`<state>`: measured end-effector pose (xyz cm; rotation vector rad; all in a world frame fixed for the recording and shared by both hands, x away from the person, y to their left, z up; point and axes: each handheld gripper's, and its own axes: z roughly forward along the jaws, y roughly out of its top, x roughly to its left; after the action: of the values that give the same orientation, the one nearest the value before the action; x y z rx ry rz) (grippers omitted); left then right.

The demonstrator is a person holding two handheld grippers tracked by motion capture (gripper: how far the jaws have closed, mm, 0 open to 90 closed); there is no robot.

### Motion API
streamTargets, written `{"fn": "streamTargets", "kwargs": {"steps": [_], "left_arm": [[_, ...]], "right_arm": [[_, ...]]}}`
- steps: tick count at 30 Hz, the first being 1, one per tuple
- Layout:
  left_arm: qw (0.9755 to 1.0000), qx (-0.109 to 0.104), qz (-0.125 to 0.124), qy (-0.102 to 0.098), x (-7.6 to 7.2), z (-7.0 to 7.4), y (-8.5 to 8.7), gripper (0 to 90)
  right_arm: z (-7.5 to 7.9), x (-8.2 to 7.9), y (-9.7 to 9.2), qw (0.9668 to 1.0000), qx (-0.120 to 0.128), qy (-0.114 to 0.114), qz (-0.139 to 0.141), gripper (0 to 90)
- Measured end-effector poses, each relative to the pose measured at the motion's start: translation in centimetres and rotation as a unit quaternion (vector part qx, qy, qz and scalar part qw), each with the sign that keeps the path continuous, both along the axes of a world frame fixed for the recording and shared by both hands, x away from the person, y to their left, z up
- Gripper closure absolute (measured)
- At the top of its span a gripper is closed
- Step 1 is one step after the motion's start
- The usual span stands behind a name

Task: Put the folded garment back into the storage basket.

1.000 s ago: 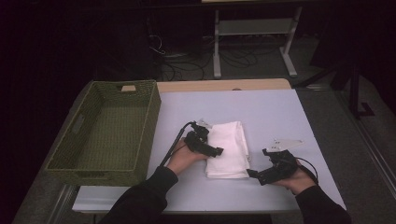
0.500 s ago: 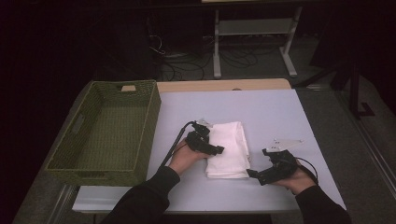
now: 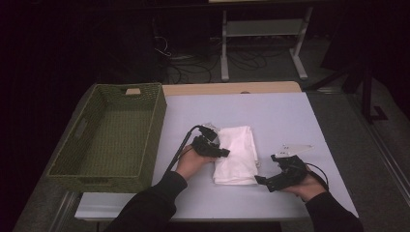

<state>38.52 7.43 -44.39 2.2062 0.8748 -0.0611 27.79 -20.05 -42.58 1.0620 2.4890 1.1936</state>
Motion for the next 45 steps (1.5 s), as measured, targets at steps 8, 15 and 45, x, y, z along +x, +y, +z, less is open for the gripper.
{"fn": "streamTargets", "kwargs": {"steps": [8, 15, 45], "left_arm": [[0.9999, 0.012, -0.006, -0.002, -0.1, 0.2, -0.3, 74.3], [0.9998, 0.017, -0.009, -0.003, -0.1, 0.2, -0.4, 75.6], [0.9998, 0.017, -0.008, -0.009, -0.2, 0.2, -0.4, 75.6]], "right_arm": [[-0.5, 0.4, 0.4, 0.9996, -0.005, 0.026, 0.008, 7.3], [-0.9, 0.9, 0.7, 0.9990, -0.004, 0.039, 0.019, 16.8], [-2.3, 0.8, 2.8, 0.9942, -0.069, 0.023, 0.080, 48.6]]}}
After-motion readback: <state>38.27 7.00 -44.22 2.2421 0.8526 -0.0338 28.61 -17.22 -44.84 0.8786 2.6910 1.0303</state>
